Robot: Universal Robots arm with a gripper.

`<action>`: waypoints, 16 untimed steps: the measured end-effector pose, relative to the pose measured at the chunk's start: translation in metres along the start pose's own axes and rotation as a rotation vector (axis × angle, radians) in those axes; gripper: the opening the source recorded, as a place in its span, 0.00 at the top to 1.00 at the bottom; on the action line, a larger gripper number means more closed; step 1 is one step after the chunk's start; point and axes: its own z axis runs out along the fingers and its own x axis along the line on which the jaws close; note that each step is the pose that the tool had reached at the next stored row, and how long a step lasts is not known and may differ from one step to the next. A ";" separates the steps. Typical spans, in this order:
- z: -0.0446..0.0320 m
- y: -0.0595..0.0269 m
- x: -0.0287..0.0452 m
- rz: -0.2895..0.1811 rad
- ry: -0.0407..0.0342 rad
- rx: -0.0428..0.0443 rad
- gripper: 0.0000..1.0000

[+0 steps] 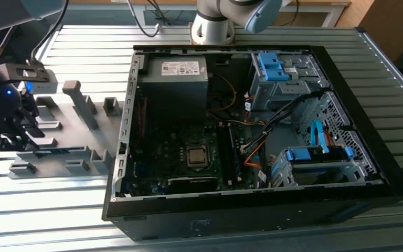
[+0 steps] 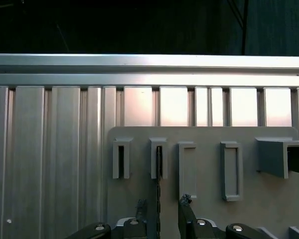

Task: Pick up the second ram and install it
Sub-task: 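Pick up the second ram and move it above second insertion slot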

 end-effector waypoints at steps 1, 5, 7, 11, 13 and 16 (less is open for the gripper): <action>0.0009 0.0000 0.0000 0.000 0.0001 0.0027 0.62; 0.0075 -0.0002 0.0002 -0.002 -0.0002 0.0203 0.62; 0.0102 -0.0002 0.0003 -0.002 0.0004 0.0220 0.62; 0.0157 -0.0003 0.0006 -0.002 0.0030 0.0236 0.62; 0.0182 -0.0004 0.0007 -0.002 0.0040 0.0244 0.62; 0.0208 -0.0005 0.0008 -0.002 0.0055 0.0249 0.62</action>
